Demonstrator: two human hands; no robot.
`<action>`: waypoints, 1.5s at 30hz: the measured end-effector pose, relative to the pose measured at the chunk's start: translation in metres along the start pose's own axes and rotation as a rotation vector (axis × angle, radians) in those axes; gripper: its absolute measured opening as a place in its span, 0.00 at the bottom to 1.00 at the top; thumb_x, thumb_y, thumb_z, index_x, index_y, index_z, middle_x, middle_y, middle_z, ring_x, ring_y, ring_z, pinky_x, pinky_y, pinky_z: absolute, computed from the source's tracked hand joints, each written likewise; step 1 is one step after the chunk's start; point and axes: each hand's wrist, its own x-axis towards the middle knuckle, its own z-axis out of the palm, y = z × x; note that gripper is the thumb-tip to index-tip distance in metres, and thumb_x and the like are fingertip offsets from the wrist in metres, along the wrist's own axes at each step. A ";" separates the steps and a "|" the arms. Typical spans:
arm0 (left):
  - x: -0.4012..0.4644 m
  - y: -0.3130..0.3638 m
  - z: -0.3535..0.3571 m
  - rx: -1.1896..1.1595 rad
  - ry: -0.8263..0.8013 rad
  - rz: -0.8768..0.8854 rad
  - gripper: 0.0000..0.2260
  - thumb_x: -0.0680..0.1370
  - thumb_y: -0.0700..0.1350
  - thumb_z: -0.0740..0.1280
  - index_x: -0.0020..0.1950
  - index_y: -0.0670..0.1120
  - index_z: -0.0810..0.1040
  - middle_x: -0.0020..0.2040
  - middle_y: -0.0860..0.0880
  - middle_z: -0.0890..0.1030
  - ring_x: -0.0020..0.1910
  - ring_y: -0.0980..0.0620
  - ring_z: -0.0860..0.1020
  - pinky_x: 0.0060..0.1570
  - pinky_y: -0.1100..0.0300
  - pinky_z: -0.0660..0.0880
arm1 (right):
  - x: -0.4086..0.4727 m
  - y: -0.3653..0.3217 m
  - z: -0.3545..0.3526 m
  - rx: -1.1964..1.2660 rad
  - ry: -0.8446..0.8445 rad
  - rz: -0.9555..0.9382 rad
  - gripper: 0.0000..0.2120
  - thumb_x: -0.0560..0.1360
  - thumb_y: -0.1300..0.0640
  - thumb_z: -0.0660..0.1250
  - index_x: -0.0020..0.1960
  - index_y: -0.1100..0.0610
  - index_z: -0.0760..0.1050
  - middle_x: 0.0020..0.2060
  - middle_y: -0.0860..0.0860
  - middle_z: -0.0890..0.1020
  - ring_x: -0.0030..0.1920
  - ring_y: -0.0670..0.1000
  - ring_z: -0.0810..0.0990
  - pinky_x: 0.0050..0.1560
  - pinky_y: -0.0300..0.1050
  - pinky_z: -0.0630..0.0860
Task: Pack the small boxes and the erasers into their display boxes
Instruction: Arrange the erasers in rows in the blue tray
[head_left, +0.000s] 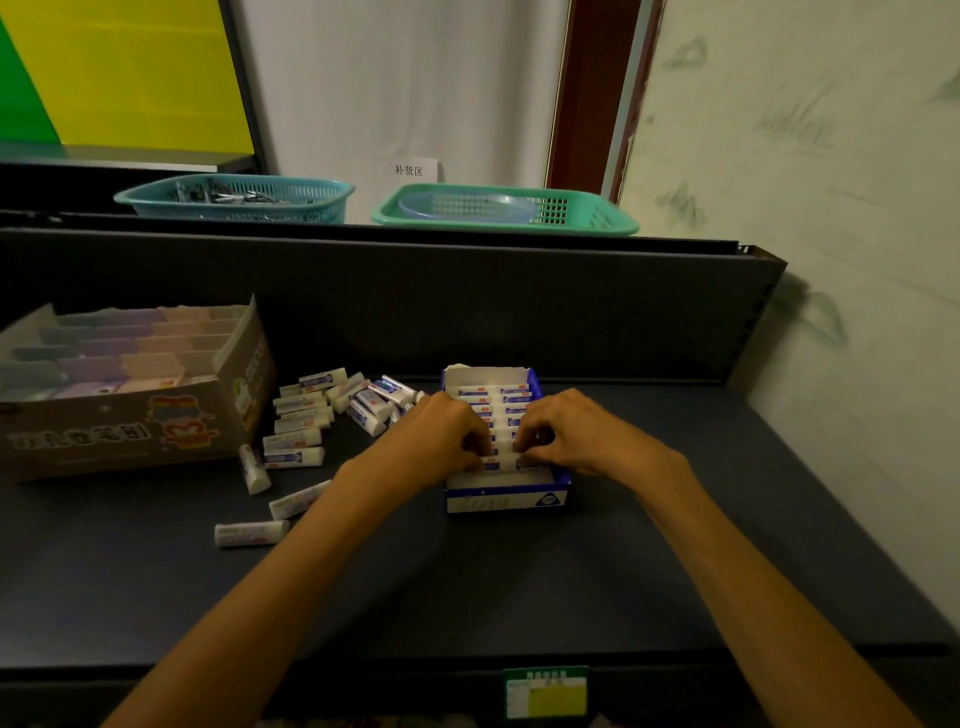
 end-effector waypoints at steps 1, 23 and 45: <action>0.000 0.000 0.000 0.004 0.001 -0.001 0.12 0.76 0.46 0.68 0.59 0.50 0.77 0.58 0.51 0.78 0.56 0.55 0.77 0.54 0.61 0.73 | 0.000 0.000 0.000 -0.004 -0.001 0.006 0.08 0.74 0.53 0.69 0.53 0.48 0.78 0.59 0.47 0.76 0.56 0.45 0.75 0.56 0.46 0.76; -0.044 -0.044 -0.033 0.061 0.232 -0.167 0.19 0.74 0.51 0.70 0.64 0.52 0.73 0.60 0.51 0.76 0.57 0.53 0.75 0.55 0.59 0.71 | 0.012 -0.043 -0.003 -0.029 0.231 -0.030 0.20 0.74 0.48 0.68 0.65 0.46 0.71 0.61 0.46 0.75 0.61 0.48 0.73 0.60 0.50 0.74; -0.086 -0.108 -0.032 0.077 0.149 -0.249 0.21 0.75 0.51 0.68 0.67 0.51 0.70 0.64 0.48 0.72 0.61 0.50 0.72 0.58 0.56 0.71 | 0.067 -0.106 0.027 -0.246 0.194 -0.026 0.21 0.76 0.45 0.65 0.67 0.50 0.70 0.59 0.51 0.77 0.60 0.50 0.71 0.60 0.44 0.64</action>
